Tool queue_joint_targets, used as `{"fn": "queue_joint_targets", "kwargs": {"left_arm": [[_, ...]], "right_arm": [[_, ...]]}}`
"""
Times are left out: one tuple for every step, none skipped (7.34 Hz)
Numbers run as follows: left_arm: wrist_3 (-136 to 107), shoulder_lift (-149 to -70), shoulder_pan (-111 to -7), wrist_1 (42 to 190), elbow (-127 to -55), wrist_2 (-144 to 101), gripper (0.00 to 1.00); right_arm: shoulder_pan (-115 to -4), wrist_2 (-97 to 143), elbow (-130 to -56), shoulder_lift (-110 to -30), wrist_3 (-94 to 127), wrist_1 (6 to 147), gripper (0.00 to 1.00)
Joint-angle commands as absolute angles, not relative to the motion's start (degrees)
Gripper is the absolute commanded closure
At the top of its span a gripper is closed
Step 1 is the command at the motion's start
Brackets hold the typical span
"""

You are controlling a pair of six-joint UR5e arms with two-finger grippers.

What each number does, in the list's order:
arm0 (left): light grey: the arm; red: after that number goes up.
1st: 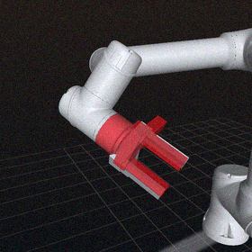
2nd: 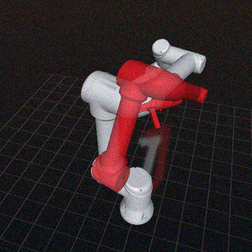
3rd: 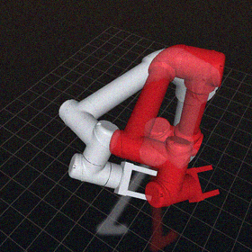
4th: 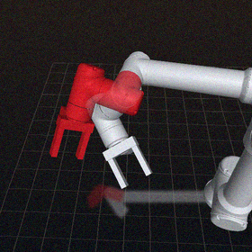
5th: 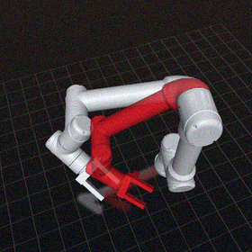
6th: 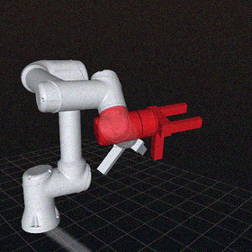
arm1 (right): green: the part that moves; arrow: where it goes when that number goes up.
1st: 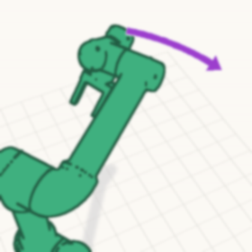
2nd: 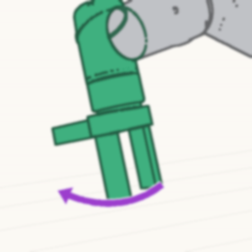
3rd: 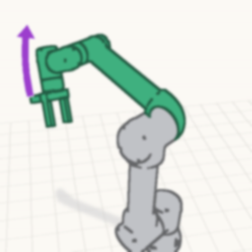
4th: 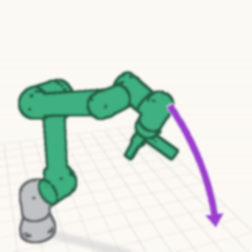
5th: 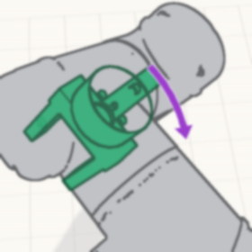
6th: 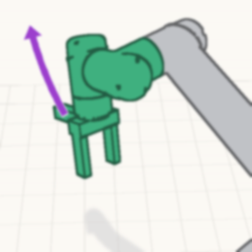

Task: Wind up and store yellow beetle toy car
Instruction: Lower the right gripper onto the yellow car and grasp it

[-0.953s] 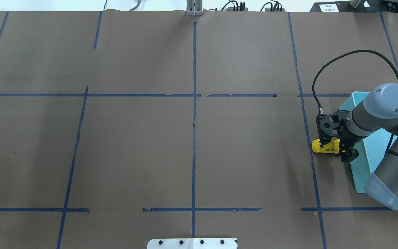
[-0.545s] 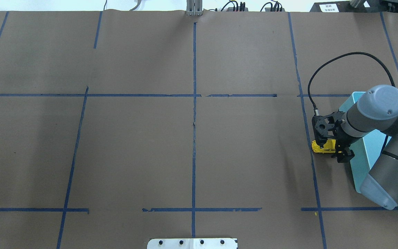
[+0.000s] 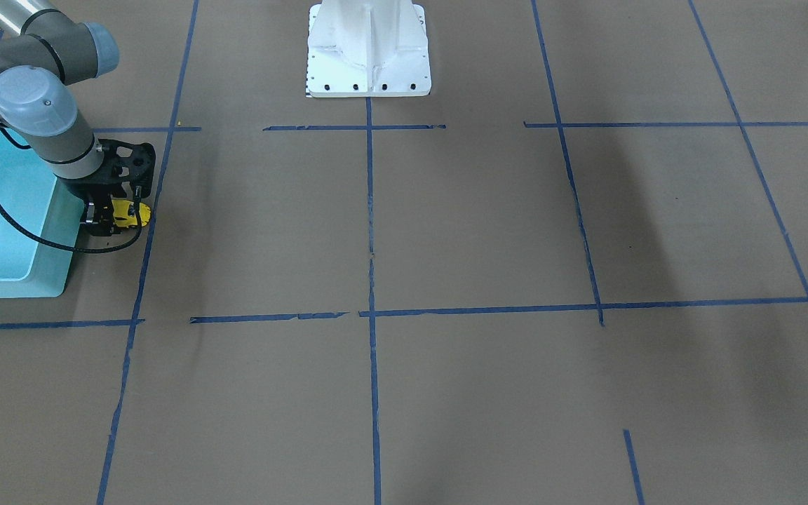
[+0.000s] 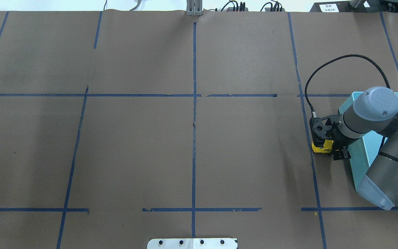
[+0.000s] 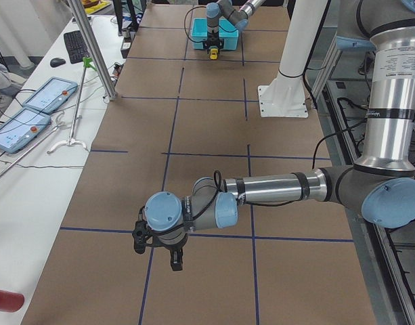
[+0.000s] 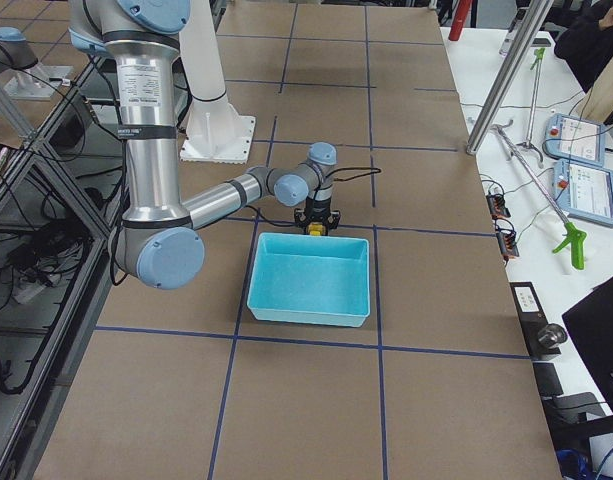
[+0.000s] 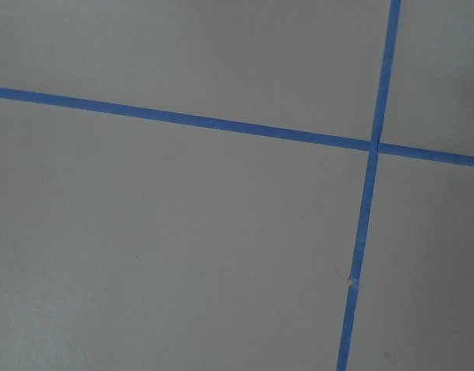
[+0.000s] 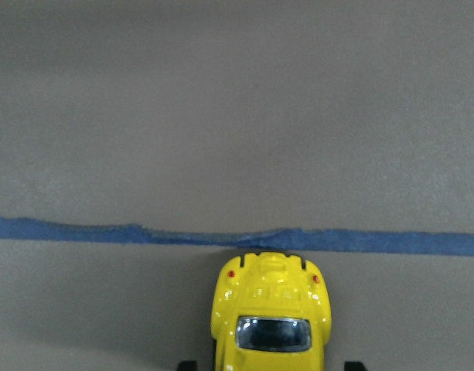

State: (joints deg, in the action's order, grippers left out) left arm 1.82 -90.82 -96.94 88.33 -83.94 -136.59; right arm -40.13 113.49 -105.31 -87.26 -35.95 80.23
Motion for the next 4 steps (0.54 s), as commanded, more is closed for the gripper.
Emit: {"fn": "queue_joint_targets", "kwargs": {"left_arm": [[1.76, -90.88, -96.94, 88.33, -83.76, -136.58, 0.00], [1.76, -90.88, -96.94, 88.33, -83.76, -136.58, 0.00], [1.76, -90.88, -96.94, 88.33, -83.76, -136.58, 0.00], [1.76, -90.88, -96.94, 88.33, -83.76, -136.58, 0.00]], "right_arm": [[-40.25, 114.08, -107.56, -88.15, -36.21, 80.07, 0.98], [-40.25, 114.08, -110.28, -88.24, -36.38, 80.85, 1.00], [-39.99, 114.17, -115.00, -88.24, -36.30, 83.82, 1.00], [-40.25, 114.78, -121.14, -88.94, -36.12, 87.76, 1.00]]}}
